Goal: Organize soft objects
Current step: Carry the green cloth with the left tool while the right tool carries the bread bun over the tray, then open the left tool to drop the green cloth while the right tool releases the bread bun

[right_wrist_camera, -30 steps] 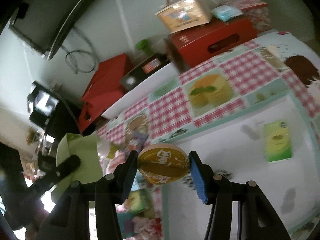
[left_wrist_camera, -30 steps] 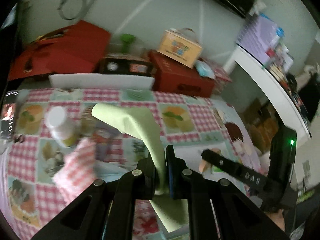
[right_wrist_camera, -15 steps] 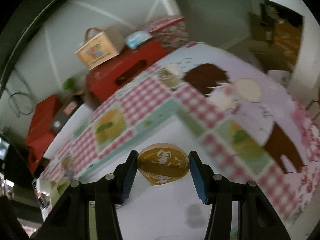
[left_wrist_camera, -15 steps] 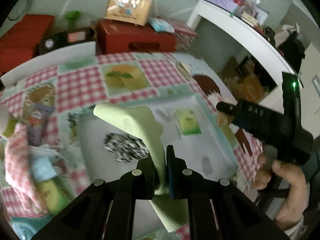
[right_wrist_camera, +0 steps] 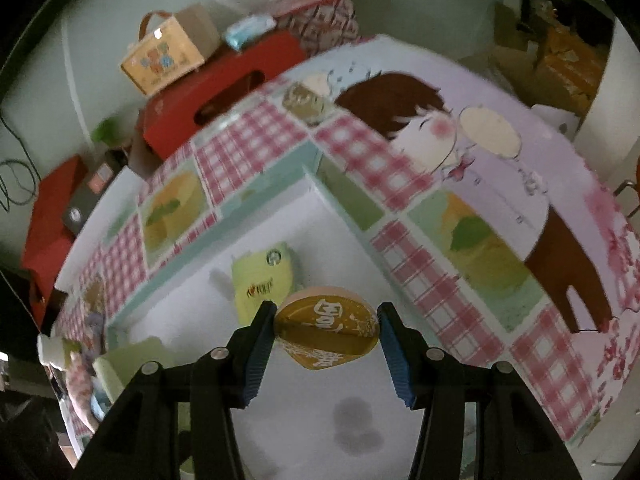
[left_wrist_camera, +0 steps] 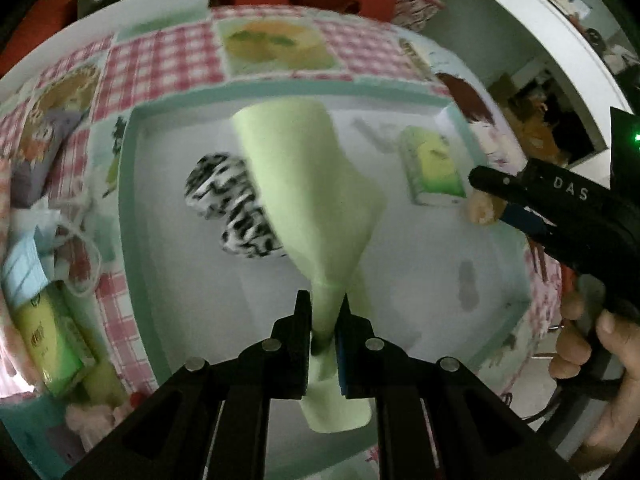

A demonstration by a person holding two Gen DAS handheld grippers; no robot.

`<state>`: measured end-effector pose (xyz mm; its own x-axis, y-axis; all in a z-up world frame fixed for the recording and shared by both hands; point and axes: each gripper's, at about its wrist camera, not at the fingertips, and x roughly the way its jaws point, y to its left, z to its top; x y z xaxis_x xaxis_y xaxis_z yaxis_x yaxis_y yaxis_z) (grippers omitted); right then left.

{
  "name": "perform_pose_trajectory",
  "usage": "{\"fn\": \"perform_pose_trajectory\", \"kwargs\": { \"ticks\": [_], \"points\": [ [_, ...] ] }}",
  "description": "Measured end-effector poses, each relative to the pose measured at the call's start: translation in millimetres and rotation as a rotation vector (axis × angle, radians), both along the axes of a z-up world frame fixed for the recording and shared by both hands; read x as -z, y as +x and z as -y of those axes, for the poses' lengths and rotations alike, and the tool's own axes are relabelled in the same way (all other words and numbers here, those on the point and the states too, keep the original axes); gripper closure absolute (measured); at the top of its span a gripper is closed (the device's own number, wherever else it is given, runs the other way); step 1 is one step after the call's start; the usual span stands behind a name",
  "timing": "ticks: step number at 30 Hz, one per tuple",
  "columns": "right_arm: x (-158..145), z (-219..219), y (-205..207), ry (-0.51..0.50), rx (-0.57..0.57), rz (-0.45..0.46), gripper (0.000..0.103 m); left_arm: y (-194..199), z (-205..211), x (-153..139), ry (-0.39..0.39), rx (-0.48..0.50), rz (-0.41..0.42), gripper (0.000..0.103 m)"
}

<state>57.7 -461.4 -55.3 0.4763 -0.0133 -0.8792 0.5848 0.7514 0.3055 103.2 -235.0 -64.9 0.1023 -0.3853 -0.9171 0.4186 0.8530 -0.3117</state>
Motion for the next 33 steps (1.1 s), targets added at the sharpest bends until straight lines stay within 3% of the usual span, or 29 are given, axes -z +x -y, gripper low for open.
{"fn": "perform_pose_trajectory", "kwargs": {
  "ticks": [7, 8, 9, 11, 19, 25, 27, 33],
  "points": [
    [9, -2, 3, -0.004, -0.003, -0.044, 0.047, -1, -3, 4, -0.012, -0.009, -0.022, 0.081],
    [10, -2, 3, -0.003, -0.002, -0.049, 0.044, -1, -3, 3, -0.018, -0.006, -0.023, 0.070],
    [10, -2, 3, -0.002, 0.000, -0.052, 0.041, 1, -2, 1, -0.013, -0.003, -0.017, 0.052],
    [8, -1, 3, -0.008, 0.007, -0.052, 0.033, 0, -1, -3, 0.031, -0.008, 0.018, 0.036],
    [-13, -6, 3, -0.054, 0.016, -0.005, 0.025, 2, -5, -27, -0.009, -0.004, 0.070, 0.033],
    [-34, -17, 4, -0.084, -0.002, 0.046, 0.023, 1, -14, -56, -0.041, -0.024, 0.159, 0.023],
    [-38, -23, 6, -0.094, -0.015, 0.055, 0.022, 2, -17, -60, -0.041, -0.038, 0.187, 0.017],
    [-36, -37, 14, -0.112, -0.060, 0.043, 0.019, 12, -31, -60, -0.066, -0.083, 0.196, 0.016]
  ]
}}
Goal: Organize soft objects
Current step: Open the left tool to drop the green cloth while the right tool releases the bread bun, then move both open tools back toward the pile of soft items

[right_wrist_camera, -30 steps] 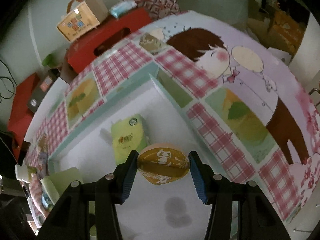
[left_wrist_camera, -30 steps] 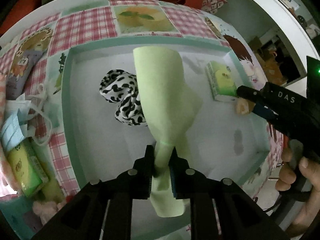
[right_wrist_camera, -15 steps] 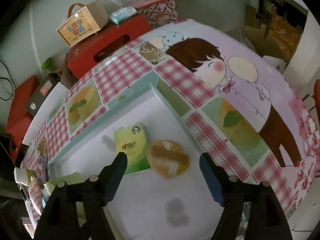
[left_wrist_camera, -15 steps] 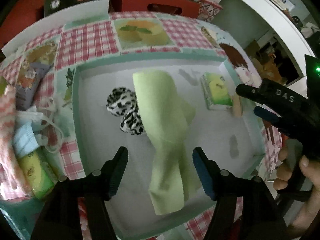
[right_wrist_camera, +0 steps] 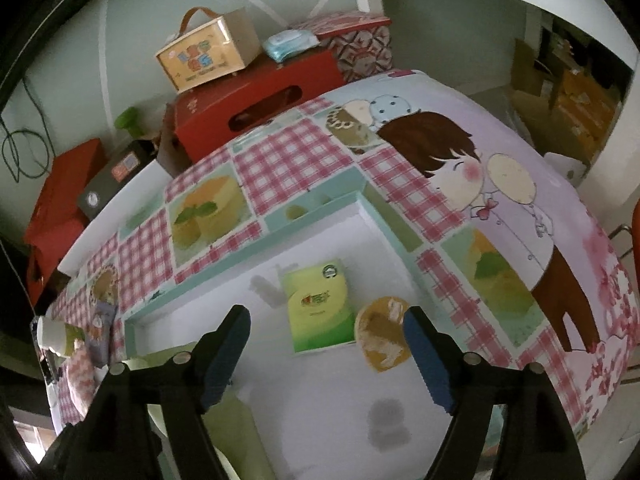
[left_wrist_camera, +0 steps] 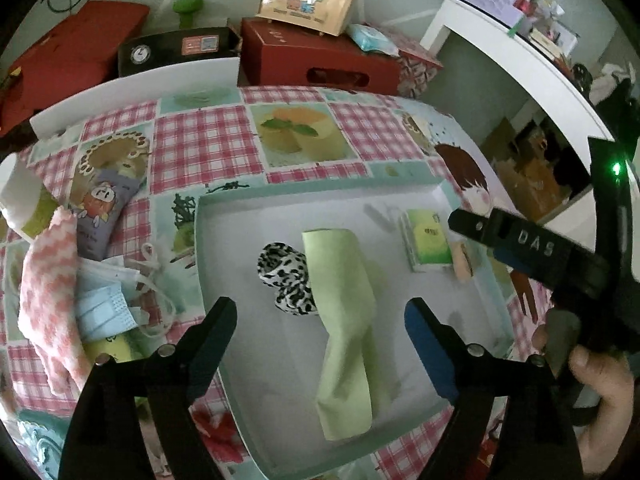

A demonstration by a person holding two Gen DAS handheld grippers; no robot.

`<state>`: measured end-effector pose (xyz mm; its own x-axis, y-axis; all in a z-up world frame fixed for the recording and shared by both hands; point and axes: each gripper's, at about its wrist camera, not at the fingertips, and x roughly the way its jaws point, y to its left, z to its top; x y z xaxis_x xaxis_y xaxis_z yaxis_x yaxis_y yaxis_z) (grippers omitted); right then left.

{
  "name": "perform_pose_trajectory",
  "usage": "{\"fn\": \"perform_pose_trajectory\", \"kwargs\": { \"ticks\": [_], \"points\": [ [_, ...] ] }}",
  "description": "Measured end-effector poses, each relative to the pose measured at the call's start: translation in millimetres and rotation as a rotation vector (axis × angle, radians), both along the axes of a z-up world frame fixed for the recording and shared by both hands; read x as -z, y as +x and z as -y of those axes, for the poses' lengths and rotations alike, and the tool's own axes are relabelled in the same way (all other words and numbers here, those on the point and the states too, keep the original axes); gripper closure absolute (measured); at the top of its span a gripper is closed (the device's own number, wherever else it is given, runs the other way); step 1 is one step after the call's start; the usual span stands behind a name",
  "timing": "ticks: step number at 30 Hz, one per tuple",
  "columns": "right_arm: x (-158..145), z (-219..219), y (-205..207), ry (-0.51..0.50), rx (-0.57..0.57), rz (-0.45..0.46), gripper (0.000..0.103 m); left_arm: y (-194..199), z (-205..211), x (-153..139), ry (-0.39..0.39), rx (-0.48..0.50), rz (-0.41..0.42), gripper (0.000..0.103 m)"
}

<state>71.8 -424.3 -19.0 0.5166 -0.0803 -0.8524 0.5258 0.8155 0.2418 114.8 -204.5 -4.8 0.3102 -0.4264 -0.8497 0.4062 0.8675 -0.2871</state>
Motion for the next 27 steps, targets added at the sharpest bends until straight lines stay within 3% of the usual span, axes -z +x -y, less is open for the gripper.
{"fn": "perform_pose_trajectory", "kwargs": {
  "ticks": [5, 7, 9, 18, 27],
  "points": [
    [3, -11, 6, -0.029, -0.044, 0.004, 0.000, 5, -11, 0, -0.019, -0.045, 0.009, 0.012],
    [2, -15, 6, -0.042, -0.051, 0.011, 0.000, 7, -13, 0, -0.023, -0.063, 0.010, 0.011],
    [1, -17, 8, -0.049, -0.053, 0.012, 0.000, 9, -17, -1, -0.023, -0.082, 0.015, 0.001],
    [0, -22, 11, -0.058, -0.074, 0.014, 0.000, 19, -41, -11, -0.064, -0.141, 0.042, 0.001],
    [-8, -47, 21, -0.074, -0.168, 0.048, 0.000, 42, -120, -31, -0.052, -0.347, 0.111, 0.001]
  ]
}}
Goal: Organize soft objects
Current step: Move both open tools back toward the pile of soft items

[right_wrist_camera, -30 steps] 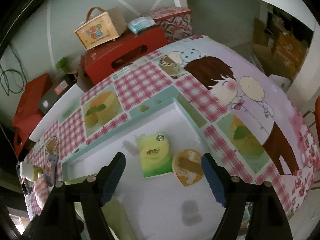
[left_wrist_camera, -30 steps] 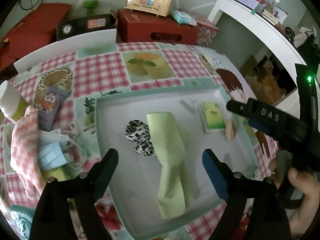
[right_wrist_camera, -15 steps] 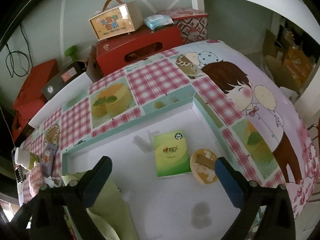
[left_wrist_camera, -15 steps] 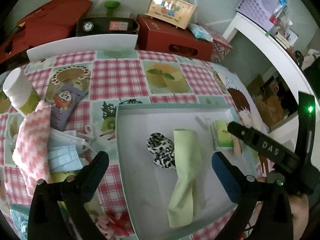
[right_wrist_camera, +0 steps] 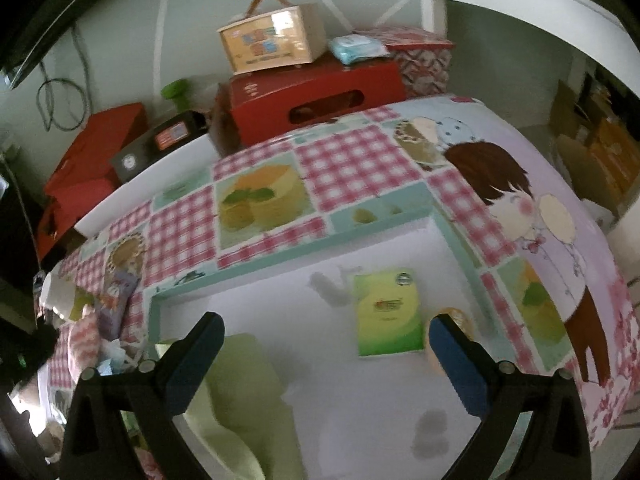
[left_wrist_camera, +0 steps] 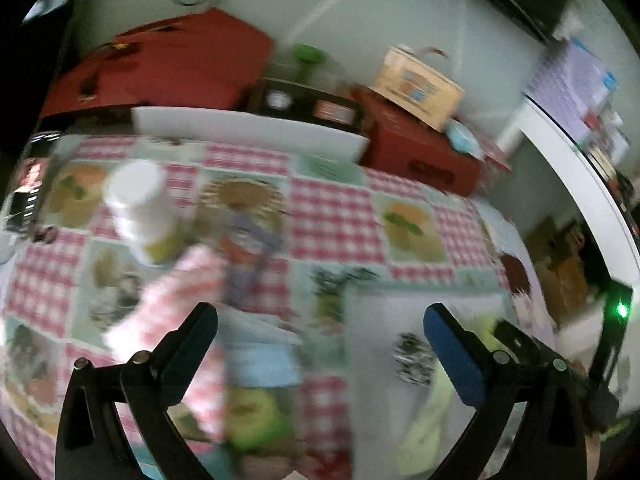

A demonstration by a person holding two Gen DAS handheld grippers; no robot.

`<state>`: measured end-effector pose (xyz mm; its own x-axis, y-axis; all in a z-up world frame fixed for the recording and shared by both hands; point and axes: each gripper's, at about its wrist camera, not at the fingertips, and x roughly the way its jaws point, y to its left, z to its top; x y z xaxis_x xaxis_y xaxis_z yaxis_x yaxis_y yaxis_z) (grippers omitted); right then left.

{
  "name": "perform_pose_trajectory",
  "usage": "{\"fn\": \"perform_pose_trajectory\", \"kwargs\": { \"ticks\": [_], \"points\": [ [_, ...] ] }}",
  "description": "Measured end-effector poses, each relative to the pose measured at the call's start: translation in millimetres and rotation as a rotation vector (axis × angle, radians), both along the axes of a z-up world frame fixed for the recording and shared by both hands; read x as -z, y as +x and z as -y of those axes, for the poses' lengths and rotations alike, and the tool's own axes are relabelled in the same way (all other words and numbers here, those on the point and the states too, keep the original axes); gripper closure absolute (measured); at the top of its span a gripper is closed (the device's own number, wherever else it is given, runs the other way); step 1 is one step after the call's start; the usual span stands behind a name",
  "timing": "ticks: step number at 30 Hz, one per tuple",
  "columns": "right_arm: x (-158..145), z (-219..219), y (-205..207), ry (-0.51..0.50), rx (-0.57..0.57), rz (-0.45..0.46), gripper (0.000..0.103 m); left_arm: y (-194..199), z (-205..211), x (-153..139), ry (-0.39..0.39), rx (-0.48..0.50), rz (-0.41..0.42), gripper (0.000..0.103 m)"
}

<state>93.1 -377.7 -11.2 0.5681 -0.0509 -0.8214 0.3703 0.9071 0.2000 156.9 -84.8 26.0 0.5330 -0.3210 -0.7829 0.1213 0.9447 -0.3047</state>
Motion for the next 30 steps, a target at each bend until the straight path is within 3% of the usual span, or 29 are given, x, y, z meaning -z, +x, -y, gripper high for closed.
{"fn": "perform_pose_trajectory", "kwargs": {
  "ticks": [8, 13, 18, 22, 30],
  "points": [
    [-9, -46, 13, 0.000, -0.122, 0.037, 0.000, 10, -76, 5, 0.106, -0.206, -0.036, 0.001],
    [-12, -89, 25, 0.010, -0.243, 0.051, 0.000, 10, -107, 13, 0.102, -0.272, -0.076, 0.001],
    [-10, -128, 34, 0.034, -0.339, 0.052, 0.000, 9, -114, 21, 0.102, -0.276, -0.108, 0.001],
    [-3, -150, 41, 0.127, -0.402, 0.046, 0.000, 9, -118, 26, 0.076, -0.283, -0.144, 0.001],
    [16, -171, 48, 0.193, -0.461, 0.008, 0.000, 12, -116, 38, 0.044, -0.273, -0.193, 0.001]
  ]
}}
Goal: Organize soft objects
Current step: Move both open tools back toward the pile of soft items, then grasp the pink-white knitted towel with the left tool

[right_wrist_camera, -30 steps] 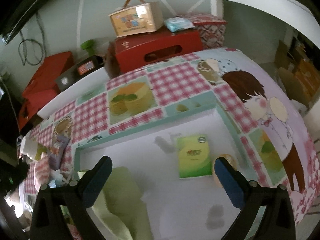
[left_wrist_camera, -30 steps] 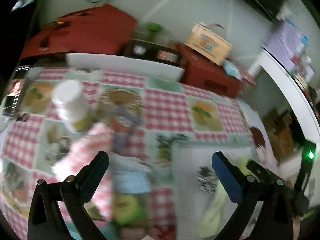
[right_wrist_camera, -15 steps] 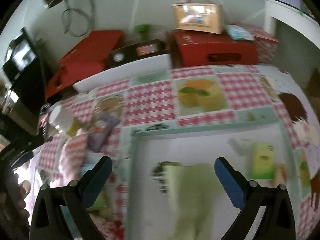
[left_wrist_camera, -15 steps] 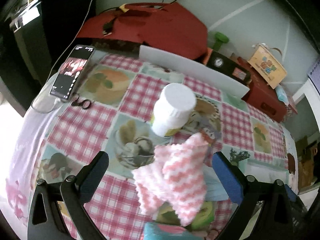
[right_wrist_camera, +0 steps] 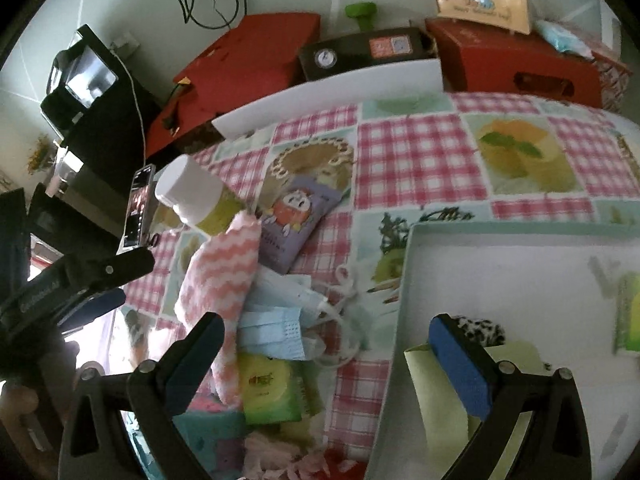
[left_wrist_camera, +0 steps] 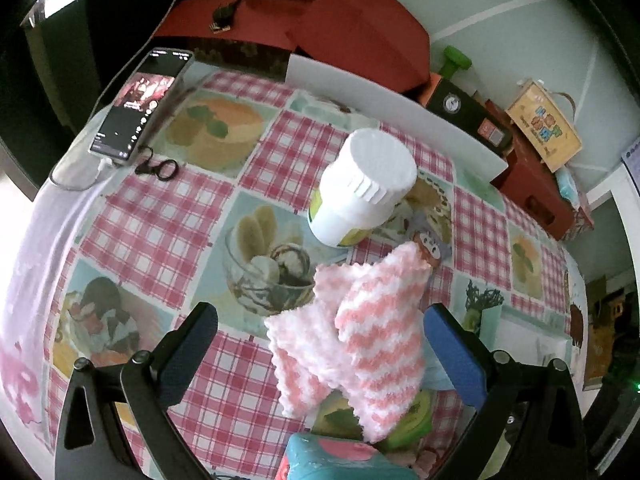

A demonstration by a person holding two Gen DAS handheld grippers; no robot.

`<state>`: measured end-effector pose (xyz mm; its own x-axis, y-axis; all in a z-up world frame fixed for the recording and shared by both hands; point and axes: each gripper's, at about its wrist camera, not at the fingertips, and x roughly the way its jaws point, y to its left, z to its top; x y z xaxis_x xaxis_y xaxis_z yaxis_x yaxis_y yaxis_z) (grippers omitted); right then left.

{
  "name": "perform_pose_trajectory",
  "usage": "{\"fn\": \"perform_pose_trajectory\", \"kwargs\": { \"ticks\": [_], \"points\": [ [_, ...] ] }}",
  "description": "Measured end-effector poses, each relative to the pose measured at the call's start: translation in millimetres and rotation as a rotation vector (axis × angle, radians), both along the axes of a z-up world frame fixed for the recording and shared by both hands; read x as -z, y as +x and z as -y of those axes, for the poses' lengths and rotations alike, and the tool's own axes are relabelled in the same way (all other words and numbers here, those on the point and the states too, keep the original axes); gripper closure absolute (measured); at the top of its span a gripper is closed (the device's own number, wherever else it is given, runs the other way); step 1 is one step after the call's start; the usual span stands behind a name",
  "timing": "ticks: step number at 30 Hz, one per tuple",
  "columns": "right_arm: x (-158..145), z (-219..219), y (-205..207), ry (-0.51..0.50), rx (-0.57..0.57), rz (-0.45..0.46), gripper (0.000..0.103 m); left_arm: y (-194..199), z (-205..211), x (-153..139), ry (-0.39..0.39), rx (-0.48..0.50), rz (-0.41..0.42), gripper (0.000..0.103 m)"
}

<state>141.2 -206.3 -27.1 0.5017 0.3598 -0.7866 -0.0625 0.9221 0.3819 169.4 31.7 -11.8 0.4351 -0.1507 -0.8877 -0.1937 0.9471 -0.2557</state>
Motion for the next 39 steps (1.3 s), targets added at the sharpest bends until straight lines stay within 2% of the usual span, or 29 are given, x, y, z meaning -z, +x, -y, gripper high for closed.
{"fn": "perform_pose_trajectory", "kwargs": {
  "ticks": [15, 18, 25, 28, 30, 31, 33, 34, 36, 39],
  "points": [
    [9, -7, 1, 0.046, -0.036, -0.029, 0.005, 9, 14, 22, -0.013, 0.046, -0.084, 0.001],
    [6, -3, -1, 0.068, -0.035, -0.020, 0.010, 11, 20, 25, -0.010, 0.066, -0.093, 0.001],
    [6, -7, -1, 0.043, -0.040, -0.020, 0.012, 15, 31, 32, 0.000, 0.104, -0.113, 0.001],
    [7, -9, -1, 0.050, -0.053, -0.022, 0.012, 18, 34, 36, 0.013, 0.110, -0.117, 0.005],
    [8, -11, -1, 0.044, -0.059, -0.024, 0.012, 21, 35, 38, 0.009, 0.113, -0.123, 0.021],
    [8, -12, -1, 0.044, -0.061, -0.024, 0.012, 22, 35, 41, 0.002, 0.115, -0.130, 0.025],
    [9, -14, -1, 0.044, -0.071, -0.023, 0.012, 23, 36, 44, -0.008, 0.116, -0.135, 0.044],
    [9, -15, -1, 0.043, -0.075, -0.024, 0.012, 24, 36, 45, -0.015, 0.116, -0.136, 0.048],
    [11, -17, -1, 0.045, -0.083, -0.029, 0.012, 24, 35, 45, -0.020, 0.115, -0.131, 0.064],
    [14, -20, 0, 0.055, -0.091, -0.038, 0.014, 23, 32, 45, -0.031, 0.111, -0.122, 0.078]
  ]
}}
